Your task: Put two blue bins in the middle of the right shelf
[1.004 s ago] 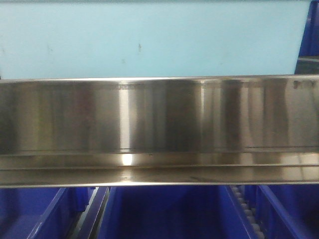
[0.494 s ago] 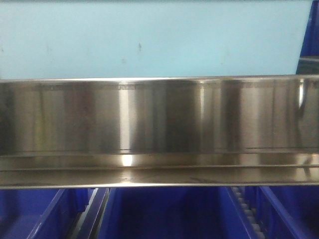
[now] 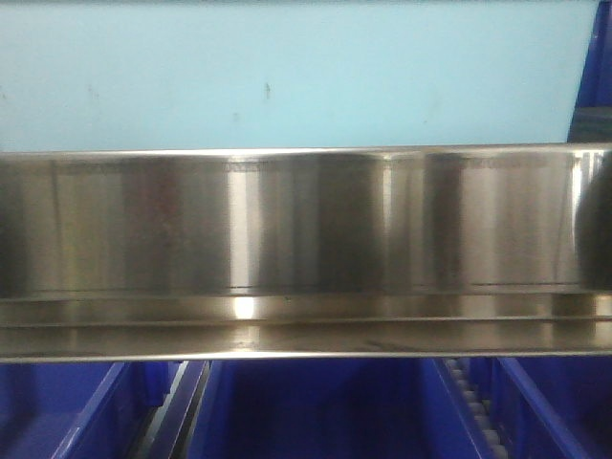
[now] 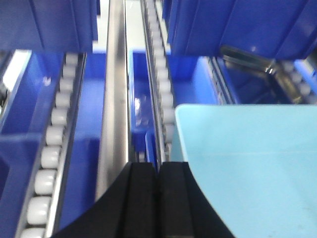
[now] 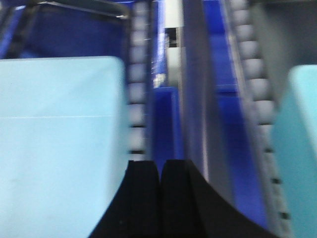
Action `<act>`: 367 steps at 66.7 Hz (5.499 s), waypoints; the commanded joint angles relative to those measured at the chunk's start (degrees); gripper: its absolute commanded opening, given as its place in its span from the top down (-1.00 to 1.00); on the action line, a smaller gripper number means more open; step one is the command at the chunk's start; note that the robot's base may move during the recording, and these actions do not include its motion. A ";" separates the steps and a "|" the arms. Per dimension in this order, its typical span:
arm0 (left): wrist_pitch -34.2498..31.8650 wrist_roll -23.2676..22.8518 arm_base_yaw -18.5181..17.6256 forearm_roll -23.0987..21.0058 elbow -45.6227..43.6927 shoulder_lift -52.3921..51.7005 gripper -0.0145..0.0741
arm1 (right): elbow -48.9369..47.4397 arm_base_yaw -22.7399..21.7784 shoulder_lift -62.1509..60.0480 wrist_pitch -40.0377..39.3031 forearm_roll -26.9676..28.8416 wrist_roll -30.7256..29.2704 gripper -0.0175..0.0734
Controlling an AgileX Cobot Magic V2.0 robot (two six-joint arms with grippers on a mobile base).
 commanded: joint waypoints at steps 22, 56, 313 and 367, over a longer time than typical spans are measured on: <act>4.63 -2.47 -7.39 1.10 -4.92 7.73 0.72 | -5.60 2.89 7.98 2.35 -1.28 0.93 0.80; 6.93 -7.41 -8.04 4.88 -4.92 13.99 0.12 | -5.60 2.89 14.33 2.60 -0.49 0.93 0.01; 4.12 -11.04 -11.97 16.71 -14.34 3.66 0.92 | -13.13 2.89 1.30 -7.06 -6.84 1.36 0.96; 4.12 -11.04 -11.97 16.71 -14.34 3.66 0.92 | -13.13 2.89 1.30 -15.56 -6.84 1.36 0.96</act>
